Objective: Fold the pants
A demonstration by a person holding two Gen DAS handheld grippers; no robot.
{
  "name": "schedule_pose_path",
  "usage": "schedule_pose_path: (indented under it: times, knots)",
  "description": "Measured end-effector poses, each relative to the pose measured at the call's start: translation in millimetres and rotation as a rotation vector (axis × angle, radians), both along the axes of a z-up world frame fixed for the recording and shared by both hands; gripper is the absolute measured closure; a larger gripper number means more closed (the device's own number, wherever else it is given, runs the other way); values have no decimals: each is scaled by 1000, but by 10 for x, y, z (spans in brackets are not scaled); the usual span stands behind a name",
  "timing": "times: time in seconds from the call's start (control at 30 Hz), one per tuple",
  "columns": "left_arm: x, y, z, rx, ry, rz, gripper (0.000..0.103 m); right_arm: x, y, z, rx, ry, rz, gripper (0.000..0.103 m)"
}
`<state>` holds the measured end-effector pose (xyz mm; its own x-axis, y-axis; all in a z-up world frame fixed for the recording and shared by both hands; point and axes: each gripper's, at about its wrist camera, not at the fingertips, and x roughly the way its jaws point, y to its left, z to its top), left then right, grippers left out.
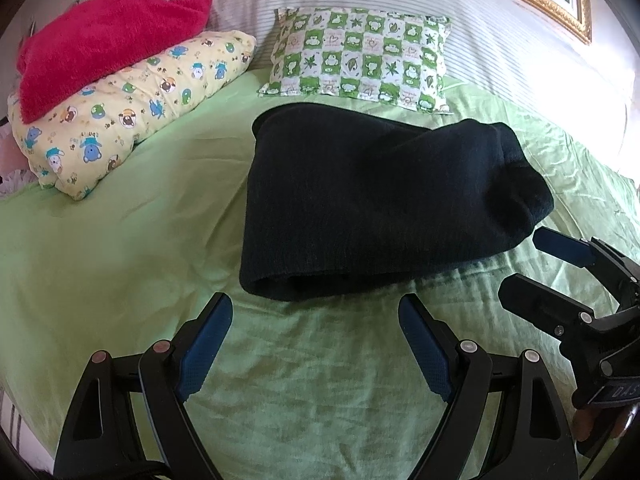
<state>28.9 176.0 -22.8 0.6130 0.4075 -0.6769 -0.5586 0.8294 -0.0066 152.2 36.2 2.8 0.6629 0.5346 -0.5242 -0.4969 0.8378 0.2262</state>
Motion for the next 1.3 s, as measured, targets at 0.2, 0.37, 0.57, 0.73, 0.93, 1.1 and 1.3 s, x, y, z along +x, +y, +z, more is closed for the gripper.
schedule_pose_path:
  times: [0.2, 0.37, 0.57, 0.73, 0.93, 1.1, 1.3]
  knots:
    - [2, 28, 29, -4, -11, 8, 17, 18, 7, 30, 5, -6, 0, 11]
    - [-1, 41, 47, -3, -25, 14, 17, 24, 21, 48, 6, -10, -1, 11]
    - [8, 82, 55, -30, -30, 24, 17, 30, 9, 56, 8, -12, -7, 11]
    - [20, 102, 60, -32, -23, 32, 17, 28, -26, 67, 19, -10, -17, 11]
    - [35, 88, 82, -19, -14, 32, 17, 22, -42, 69, 21, -10, -21, 11]
    - [39, 92, 106, -18, -10, 30, 17, 28, -61, 69, 22, -5, -27, 11]
    - [41, 80, 133, -12, -5, 29, 17, 2, -145, 101, 36, -2, -46, 11]
